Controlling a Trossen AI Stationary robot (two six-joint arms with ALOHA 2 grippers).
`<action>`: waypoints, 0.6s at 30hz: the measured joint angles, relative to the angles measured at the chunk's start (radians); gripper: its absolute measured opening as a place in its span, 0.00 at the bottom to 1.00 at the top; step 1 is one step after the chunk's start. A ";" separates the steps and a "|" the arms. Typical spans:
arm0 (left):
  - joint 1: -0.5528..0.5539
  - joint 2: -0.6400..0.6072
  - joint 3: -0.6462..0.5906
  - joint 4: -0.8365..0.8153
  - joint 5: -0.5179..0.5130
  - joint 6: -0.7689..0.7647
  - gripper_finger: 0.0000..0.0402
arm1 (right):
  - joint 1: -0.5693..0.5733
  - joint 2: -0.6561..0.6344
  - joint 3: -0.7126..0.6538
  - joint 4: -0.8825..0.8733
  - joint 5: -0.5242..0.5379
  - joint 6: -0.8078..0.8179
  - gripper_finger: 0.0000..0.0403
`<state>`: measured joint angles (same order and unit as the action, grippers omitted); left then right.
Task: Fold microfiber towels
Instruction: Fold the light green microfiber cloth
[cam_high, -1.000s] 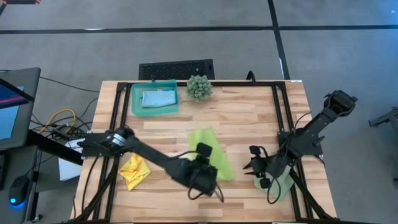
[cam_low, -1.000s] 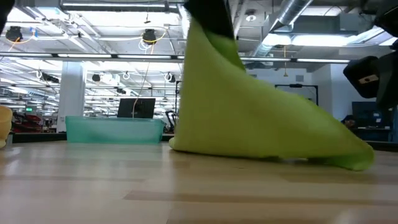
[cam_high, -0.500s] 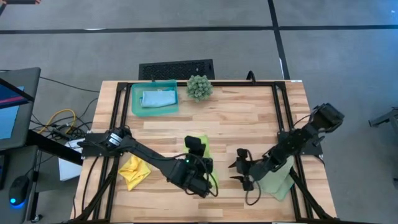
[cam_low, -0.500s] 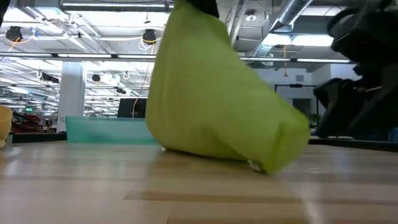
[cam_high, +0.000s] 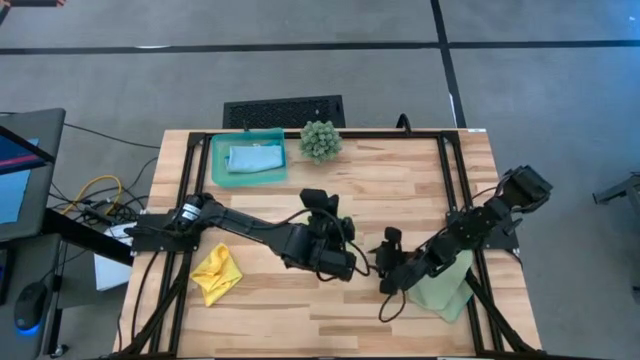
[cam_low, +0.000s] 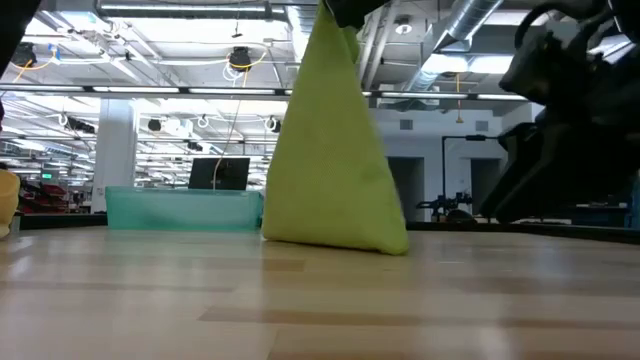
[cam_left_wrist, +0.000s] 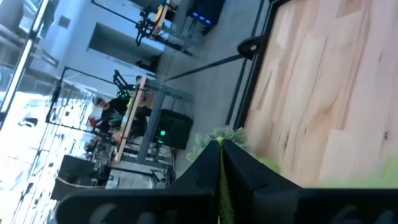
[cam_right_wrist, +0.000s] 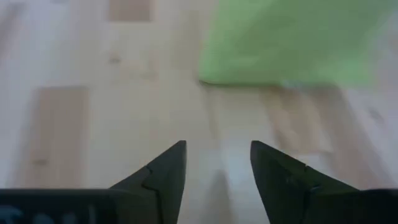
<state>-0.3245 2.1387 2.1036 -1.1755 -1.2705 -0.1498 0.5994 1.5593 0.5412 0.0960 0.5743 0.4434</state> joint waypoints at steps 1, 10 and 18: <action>0.000 0.000 0.000 0.000 0.002 0.000 0.00 | -0.002 0.000 -0.005 -0.015 0.020 0.005 0.48; -0.054 0.000 0.000 0.016 0.177 -0.032 0.00 | -0.148 -0.044 -0.007 -0.015 -0.148 -0.208 0.42; -0.213 0.007 -0.125 0.085 0.669 -0.030 0.00 | -0.216 0.014 -0.007 0.125 -0.345 -0.338 0.41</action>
<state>-0.5375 2.1453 1.9787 -1.0901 -0.6014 -0.1793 0.3833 1.5734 0.5339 0.2210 0.2290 0.1057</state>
